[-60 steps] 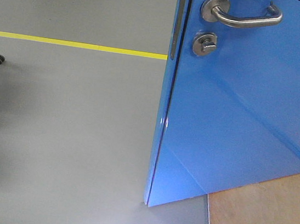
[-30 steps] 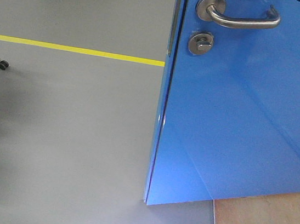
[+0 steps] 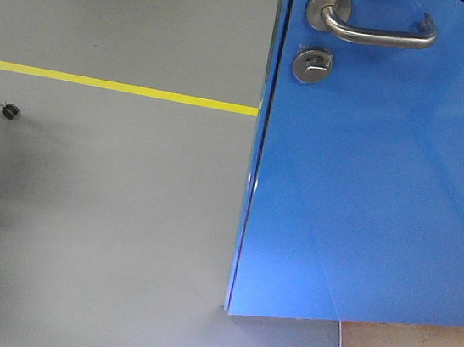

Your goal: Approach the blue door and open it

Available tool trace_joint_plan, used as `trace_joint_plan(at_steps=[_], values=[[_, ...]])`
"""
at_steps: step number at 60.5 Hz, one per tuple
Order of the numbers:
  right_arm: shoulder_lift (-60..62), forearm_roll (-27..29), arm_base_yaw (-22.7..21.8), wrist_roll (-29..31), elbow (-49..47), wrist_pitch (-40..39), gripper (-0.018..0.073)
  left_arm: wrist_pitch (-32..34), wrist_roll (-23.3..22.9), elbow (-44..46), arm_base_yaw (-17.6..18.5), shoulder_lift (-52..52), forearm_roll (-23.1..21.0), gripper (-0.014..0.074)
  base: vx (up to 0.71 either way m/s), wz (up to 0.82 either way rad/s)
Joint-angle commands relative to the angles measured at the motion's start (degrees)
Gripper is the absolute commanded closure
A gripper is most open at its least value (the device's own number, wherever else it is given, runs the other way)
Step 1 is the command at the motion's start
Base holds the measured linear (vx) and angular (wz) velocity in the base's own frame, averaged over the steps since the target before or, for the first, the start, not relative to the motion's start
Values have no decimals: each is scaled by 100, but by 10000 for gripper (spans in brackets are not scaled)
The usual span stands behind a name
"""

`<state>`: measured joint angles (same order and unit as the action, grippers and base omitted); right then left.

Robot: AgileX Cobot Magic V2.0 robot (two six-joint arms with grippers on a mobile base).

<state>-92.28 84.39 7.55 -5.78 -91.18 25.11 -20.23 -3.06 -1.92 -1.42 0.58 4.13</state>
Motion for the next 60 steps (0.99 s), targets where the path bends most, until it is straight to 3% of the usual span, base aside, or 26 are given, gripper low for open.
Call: trace_joint_plan(at_steps=[1,60], values=[[199,157,-13,54,-183,-171,564,434,-23,200,46,100,-26,526,18,3],[199,157,-13,54,-183,-176,564,434,-23,200,46,100,-26,526,15,-1]])
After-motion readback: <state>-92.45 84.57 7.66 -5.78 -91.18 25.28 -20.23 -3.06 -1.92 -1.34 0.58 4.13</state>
